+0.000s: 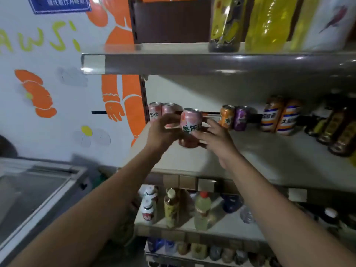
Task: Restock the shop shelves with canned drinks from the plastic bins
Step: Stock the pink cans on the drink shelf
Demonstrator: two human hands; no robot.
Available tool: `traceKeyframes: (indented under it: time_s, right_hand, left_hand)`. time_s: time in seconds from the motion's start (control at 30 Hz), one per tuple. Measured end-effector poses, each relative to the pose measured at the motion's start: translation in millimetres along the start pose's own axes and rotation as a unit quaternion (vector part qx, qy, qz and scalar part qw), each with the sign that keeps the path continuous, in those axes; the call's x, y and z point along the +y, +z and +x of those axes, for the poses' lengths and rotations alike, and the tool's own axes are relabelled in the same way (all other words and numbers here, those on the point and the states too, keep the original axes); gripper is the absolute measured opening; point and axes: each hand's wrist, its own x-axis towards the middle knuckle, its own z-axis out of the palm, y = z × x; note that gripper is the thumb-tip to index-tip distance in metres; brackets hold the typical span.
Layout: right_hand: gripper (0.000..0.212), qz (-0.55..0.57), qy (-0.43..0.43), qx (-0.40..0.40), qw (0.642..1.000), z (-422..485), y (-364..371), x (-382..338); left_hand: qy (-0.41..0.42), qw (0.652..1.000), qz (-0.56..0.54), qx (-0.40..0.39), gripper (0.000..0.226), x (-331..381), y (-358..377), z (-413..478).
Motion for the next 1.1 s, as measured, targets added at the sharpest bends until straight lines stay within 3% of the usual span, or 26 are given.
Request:
traceKeyframes:
  time_s: [0.1, 0.23, 0.4, 0.6, 1.1]
  right_hand:
    - [0.083, -0.041, 0.005, 0.016, 0.999, 45.5, 49.0, 29.4]
    - [0.077, -0.053, -0.004, 0.013, 0.999, 111.7, 108.1, 73.1]
    - [0.07, -0.043, 0.001, 0.05, 0.998, 152.2, 158.3, 77.3]
    - [0.067, -0.093, -0.003, 0.096, 0.991, 189.0, 182.1, 84.9]
    - [0.065, -0.127, -0.004, 0.123, 0.984, 209.1, 195.7, 87.9]
  left_hand:
    - [-0.018, 1.0, -0.01, 0.02, 0.051, -44.7, -36.3, 26.5]
    - [-0.039, 0.998, -0.007, 0.039, 0.051, -91.2, -79.5, 66.2]
    - [-0.051, 0.998, 0.009, 0.037, 0.055, -128.5, -112.2, 117.3]
    - [-0.035, 0.999, 0.008, 0.022, 0.054, -146.6, -127.5, 156.5]
    - [-0.031, 0.999, 0.01, -0.001, 0.055, -153.2, -133.6, 173.9]
